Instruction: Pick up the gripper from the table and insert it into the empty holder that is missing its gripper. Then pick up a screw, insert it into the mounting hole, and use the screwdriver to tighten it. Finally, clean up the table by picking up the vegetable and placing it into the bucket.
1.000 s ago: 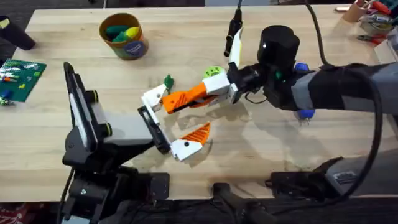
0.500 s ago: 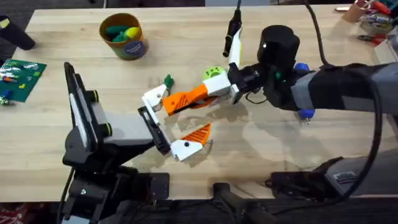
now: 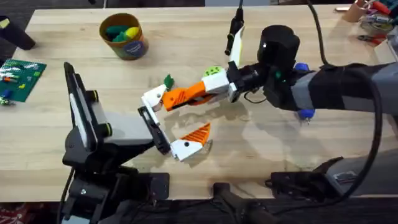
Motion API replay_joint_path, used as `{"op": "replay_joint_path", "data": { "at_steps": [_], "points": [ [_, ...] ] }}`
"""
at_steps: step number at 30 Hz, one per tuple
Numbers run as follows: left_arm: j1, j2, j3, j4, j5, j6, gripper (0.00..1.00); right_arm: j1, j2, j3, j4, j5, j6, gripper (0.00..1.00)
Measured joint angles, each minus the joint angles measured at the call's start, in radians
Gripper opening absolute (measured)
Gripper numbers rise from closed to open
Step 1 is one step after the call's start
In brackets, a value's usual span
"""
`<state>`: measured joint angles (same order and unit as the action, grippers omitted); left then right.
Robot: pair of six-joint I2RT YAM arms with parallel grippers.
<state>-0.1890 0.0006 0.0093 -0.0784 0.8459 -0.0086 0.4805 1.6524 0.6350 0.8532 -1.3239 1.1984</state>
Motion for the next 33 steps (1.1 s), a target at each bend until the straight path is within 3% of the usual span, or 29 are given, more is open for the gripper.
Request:
{"op": "replay_joint_path", "data": {
  "at_steps": [16,33],
  "points": [
    [0.007,0.0,0.0,0.002,-0.032,0.001,0.986,0.034,0.0,0.0,0.047,0.055,0.0,0.021],
    [0.006,0.0,0.001,0.003,-0.026,0.023,0.988,0.035,0.006,0.0,0.11,0.006,0.006,0.02]
  ]
}}
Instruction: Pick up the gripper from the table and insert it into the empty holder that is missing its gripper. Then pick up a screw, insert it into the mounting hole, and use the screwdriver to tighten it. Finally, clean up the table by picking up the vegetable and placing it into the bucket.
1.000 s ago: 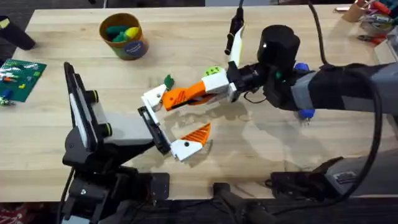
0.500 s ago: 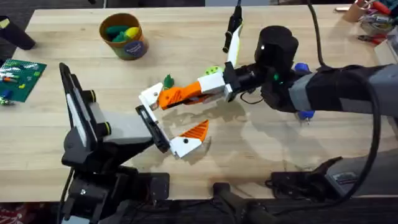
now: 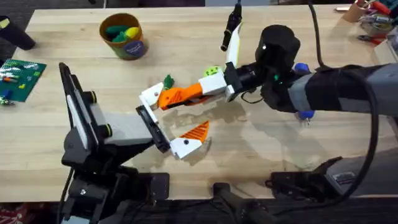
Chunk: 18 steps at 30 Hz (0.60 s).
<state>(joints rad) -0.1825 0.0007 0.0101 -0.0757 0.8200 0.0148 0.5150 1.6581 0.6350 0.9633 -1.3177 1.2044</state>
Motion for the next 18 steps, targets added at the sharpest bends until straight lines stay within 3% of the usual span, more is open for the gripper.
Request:
{"op": "replay_joint_path", "data": {
  "at_steps": [9,18],
  "points": [
    [0.0,0.0,0.0,-0.001,-0.002,0.0,0.986,0.01,0.005,0.0,-0.034,-0.014,-0.107,0.02],
    [-0.002,0.0,0.0,-0.003,0.024,-0.009,0.986,0.045,0.031,0.002,-0.052,-0.121,-0.211,0.021]
  ]
}}
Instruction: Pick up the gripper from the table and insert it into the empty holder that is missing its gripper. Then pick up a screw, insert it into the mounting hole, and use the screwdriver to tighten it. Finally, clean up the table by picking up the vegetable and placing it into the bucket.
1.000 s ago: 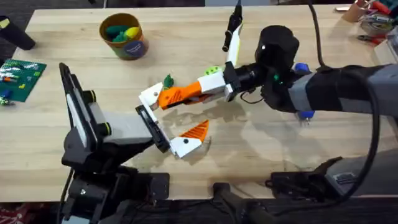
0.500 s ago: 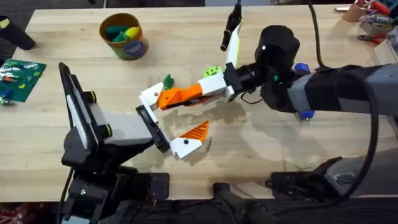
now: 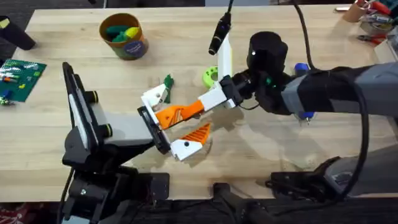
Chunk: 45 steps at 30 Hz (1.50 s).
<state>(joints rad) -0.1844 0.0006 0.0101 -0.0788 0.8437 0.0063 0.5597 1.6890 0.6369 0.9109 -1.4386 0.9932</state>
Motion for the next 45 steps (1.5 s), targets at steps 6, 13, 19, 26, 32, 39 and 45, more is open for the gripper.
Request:
{"op": "replay_joint_path", "data": {
  "at_steps": [6,13,19,26,32,39,45],
  "points": [
    [0.0,0.0,0.0,0.0,0.002,-0.002,0.986,-0.007,0.0,0.004,0.001,-0.013,-0.009,0.02],
    [0.0,0.0,0.0,0.0,0.002,-0.003,0.986,-0.019,0.0,0.012,-0.023,0.045,0.029,0.021],
    [0.0,0.0,0.0,-0.001,0.002,-0.007,0.986,-0.02,0.0,0.013,-0.03,0.069,0.08,0.02],
    [0.0,0.0,0.0,0.0,0.002,-0.008,0.986,-0.02,0.0,0.015,-0.028,0.077,0.126,0.021],
    [0.0,0.0,0.0,0.0,-0.002,-0.007,0.986,-0.02,0.0,0.031,-0.03,0.088,0.174,0.022],
    [0.0,0.0,0.0,0.0,-0.003,-0.007,0.986,-0.02,0.0,0.04,-0.044,0.099,0.215,0.02],
    [0.0,0.0,0.0,0.0,-0.006,-0.008,0.986,-0.02,0.0,0.041,-0.046,0.126,0.214,0.02]
  ]
}}
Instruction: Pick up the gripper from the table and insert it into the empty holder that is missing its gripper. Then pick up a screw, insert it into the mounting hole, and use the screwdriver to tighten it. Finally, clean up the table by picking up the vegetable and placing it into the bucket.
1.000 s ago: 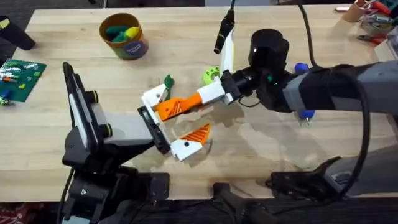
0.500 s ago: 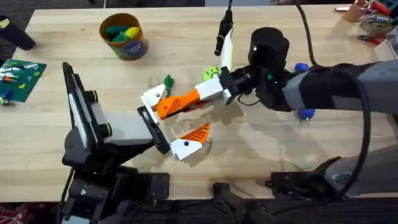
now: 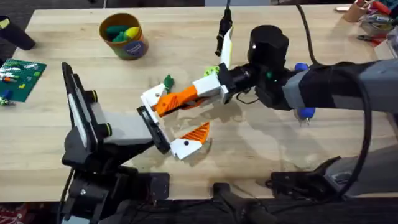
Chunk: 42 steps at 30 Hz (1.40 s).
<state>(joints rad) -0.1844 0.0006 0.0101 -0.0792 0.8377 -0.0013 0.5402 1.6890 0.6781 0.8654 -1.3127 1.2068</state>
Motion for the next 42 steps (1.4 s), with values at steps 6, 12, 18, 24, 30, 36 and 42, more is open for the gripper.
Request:
{"op": "replay_joint_path", "data": {
  "at_steps": [6,12,18,24,30,36,42],
  "points": [
    [0.0,0.0,0.0,0.0,0.001,0.0,0.986,-0.005,0.0,0.001,0.0,0.024,-0.002,0.021],
    [0.0,0.0,0.0,0.0,0.001,0.0,0.986,-0.025,0.0,0.004,0.0,0.05,-0.002,0.022],
    [0.0,0.0,0.0,0.0,-0.012,-0.003,0.986,-0.009,0.0,0.006,0.0,0.067,-0.002,0.022],
    [0.001,0.0,0.0,0.001,-0.024,-0.007,0.986,0.009,0.0,0.007,0.002,0.099,-0.002,0.021],
    [0.002,0.0,0.0,0.001,-0.029,-0.007,0.986,0.012,0.005,0.016,0.001,0.107,-0.003,0.02],
    [0.009,0.0,0.0,0.003,-0.056,-0.008,0.986,0.011,0.08,0.085,0.029,0.048,-0.003,0.02],
    [0.01,0.0,0.0,0.003,-0.051,-0.009,0.986,0.008,0.127,0.118,0.046,-0.002,-0.007,0.021]
  ]
}}
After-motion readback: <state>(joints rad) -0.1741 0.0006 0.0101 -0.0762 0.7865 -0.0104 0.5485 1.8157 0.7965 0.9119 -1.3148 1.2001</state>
